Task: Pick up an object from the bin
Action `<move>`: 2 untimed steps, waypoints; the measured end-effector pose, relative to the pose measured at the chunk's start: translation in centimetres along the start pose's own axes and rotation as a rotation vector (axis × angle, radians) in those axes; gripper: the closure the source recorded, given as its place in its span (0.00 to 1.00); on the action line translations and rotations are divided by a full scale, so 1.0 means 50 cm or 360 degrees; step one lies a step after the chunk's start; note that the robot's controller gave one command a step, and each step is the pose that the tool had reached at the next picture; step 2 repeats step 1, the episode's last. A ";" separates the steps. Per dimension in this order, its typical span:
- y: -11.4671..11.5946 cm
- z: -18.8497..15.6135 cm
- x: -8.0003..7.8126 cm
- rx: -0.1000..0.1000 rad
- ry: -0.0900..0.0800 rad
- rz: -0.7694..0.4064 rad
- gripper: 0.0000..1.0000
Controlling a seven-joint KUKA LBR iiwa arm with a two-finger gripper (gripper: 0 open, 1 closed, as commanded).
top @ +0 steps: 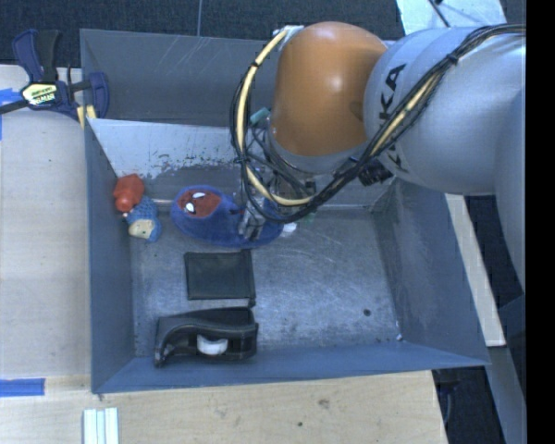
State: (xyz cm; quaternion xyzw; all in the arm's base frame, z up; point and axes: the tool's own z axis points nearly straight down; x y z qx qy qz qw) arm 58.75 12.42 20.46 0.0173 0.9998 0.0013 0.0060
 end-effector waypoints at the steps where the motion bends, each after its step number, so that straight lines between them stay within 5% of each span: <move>1: -0.012 -0.045 0.037 0.0001 0.0010 -0.0434 1.00; 2: -0.012 -0.045 0.037 0.0001 0.0010 -0.0434 1.00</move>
Offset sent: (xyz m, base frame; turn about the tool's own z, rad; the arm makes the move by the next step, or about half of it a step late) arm -0.0202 -0.0051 0.0210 -0.2734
